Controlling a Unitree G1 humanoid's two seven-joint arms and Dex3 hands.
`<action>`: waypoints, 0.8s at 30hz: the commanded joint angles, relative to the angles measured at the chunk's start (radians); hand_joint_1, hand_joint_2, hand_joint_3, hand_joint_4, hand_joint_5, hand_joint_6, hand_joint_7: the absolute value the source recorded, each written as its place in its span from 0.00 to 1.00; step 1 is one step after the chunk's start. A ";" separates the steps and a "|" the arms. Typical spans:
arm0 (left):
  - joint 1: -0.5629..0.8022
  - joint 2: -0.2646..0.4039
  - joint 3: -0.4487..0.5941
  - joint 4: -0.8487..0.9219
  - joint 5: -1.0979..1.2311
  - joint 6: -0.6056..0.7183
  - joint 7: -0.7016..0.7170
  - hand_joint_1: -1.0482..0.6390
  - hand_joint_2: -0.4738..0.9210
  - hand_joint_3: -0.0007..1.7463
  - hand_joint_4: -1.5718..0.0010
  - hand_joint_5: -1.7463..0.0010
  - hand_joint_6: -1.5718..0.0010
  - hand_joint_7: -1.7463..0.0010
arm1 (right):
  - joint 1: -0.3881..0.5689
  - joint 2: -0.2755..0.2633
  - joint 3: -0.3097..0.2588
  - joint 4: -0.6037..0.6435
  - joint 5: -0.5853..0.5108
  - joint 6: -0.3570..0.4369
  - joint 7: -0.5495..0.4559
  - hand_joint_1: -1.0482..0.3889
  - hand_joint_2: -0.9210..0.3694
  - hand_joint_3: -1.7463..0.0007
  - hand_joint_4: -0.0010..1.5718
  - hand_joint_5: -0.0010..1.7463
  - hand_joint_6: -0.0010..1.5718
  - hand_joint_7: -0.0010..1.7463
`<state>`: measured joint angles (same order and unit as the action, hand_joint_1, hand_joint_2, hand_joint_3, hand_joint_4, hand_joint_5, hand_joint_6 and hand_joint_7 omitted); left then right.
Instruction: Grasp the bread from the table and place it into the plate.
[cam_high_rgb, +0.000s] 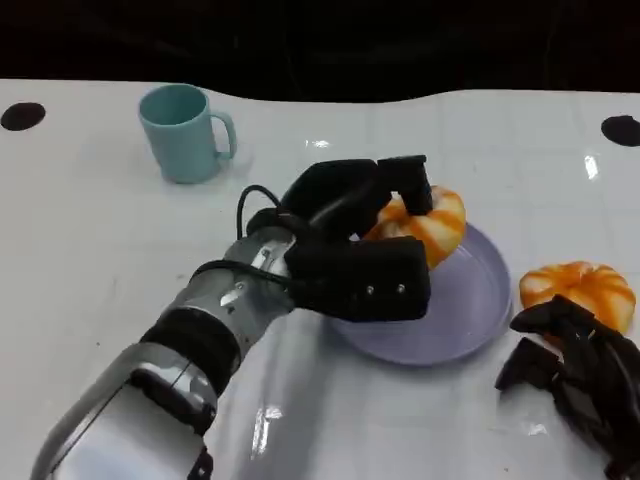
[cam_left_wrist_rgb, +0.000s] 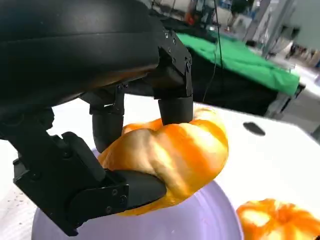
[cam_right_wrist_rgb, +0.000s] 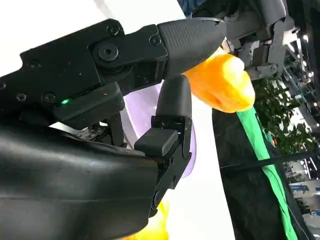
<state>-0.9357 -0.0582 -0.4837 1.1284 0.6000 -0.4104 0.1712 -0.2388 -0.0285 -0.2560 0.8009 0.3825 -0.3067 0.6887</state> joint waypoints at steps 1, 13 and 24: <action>-0.037 0.005 -0.019 0.011 0.011 0.020 -0.045 0.50 0.77 0.51 0.49 0.00 0.51 0.37 | 0.018 0.002 -0.004 -0.005 0.007 0.039 -0.021 0.34 0.00 0.89 0.43 0.91 0.41 0.69; -0.067 0.034 -0.083 -0.008 0.065 0.083 -0.159 0.21 1.00 0.25 0.89 0.68 0.73 0.99 | 0.024 -0.001 -0.010 -0.049 0.048 0.127 0.012 0.37 0.00 0.90 0.40 0.92 0.39 0.69; -0.065 0.080 -0.096 -0.075 0.078 0.114 -0.230 0.06 1.00 0.43 1.00 0.75 0.82 0.99 | 0.018 -0.004 -0.011 -0.035 0.037 0.112 0.005 0.36 0.00 0.89 0.41 0.90 0.39 0.70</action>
<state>-0.9804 -0.0035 -0.5910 1.0830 0.6867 -0.2964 -0.0392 -0.2311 -0.0240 -0.2631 0.7513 0.4243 -0.2014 0.7004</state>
